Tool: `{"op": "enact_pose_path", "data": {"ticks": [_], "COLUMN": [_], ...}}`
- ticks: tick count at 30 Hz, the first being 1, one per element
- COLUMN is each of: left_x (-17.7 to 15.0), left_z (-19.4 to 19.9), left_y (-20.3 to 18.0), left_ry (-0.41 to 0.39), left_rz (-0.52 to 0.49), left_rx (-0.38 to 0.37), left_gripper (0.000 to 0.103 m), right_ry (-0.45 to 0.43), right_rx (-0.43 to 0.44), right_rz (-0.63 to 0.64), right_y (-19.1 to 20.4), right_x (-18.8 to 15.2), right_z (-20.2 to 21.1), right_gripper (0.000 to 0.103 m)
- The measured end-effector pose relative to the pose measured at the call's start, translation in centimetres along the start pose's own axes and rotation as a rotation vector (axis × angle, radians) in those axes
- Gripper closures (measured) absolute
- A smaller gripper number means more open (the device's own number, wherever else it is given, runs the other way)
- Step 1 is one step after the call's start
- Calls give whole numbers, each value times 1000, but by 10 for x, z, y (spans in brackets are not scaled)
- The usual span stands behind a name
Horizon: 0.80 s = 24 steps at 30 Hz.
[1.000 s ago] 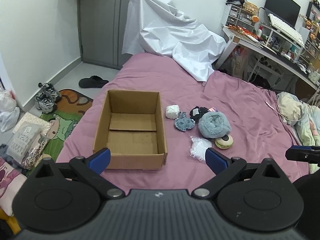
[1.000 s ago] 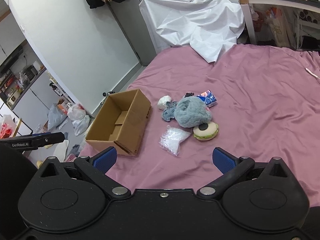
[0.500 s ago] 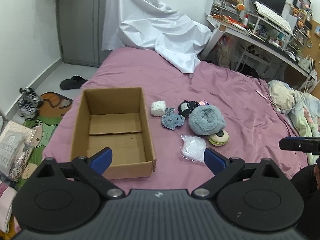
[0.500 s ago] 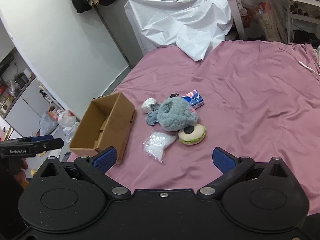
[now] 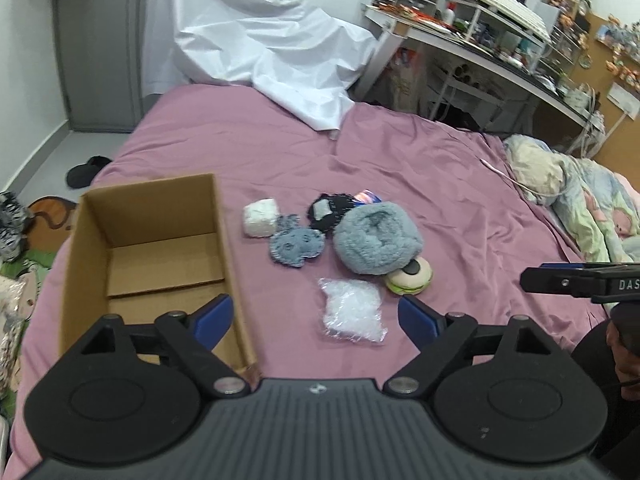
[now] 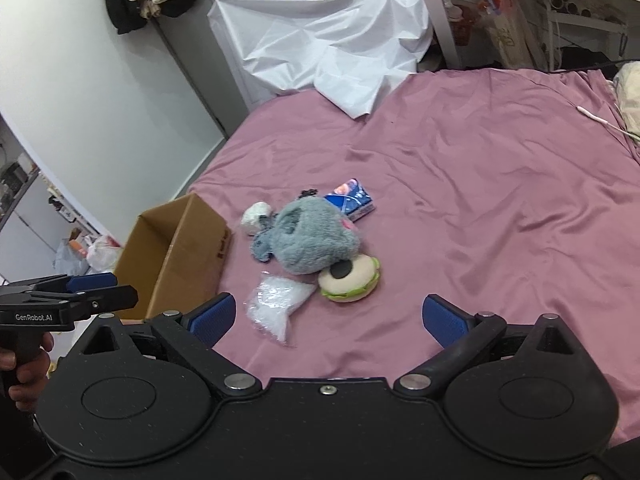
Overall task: Organize soft objects
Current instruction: 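Reach the left tool to the clear bag of white filling and grasp it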
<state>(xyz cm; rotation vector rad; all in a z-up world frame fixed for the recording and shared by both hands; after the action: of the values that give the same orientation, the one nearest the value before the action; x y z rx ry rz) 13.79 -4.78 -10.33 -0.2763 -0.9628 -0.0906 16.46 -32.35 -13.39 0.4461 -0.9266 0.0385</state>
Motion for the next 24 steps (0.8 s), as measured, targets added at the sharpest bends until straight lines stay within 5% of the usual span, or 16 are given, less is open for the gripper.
{"op": "enact_pose_path", "data": {"ticks": [16,24], "left_x": [-28,-39], "left_z": [-81,-112], "left_y": [-21,-26], "left_ry": [143,202], "left_rz": [-81,-89], "left_rx": [-129,-122], "left_gripper": [21,22], "right_ry": [10,34], "right_rx": [-43,-61], "right_rz": [45,36], "right_y": [-10,-19], "right_x": [-11,-20], "right_z": [-36,-53], "right_gripper": [10,13]}}
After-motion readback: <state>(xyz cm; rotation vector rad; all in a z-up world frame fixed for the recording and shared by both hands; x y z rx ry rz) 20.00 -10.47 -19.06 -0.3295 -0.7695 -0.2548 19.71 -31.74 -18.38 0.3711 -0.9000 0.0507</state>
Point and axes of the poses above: each gripper's, at about its wrist camera, not at the fingertips, and z roughly against the way its jaws point, y to its left, x to its top, the point moved 2 cm from there along -z, roughly the way its jaws point, and after that the axes turned 15 degrees about -y, right-handed, at the moved point
